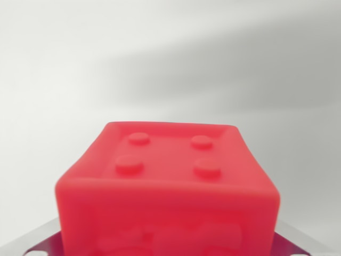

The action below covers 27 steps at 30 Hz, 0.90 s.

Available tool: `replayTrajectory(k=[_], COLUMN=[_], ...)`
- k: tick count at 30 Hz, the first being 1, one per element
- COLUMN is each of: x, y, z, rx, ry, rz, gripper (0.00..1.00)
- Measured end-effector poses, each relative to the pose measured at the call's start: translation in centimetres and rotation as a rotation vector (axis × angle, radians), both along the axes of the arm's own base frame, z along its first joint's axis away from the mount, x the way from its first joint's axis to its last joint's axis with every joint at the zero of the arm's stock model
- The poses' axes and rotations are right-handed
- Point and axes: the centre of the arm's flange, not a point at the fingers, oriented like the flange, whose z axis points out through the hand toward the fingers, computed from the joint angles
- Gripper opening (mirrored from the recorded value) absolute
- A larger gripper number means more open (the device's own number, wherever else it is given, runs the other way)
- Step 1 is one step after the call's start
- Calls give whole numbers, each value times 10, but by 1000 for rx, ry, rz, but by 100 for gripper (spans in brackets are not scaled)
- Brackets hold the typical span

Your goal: Destack cube

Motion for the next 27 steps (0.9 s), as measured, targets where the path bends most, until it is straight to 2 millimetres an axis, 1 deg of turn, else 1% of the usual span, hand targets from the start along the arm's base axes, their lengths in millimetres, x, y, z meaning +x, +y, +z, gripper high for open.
replayTrajectory(k=[27], x=[44], y=[-30], z=[-13], rx=[-2], ry=[1], rz=[26], gripper=[0])
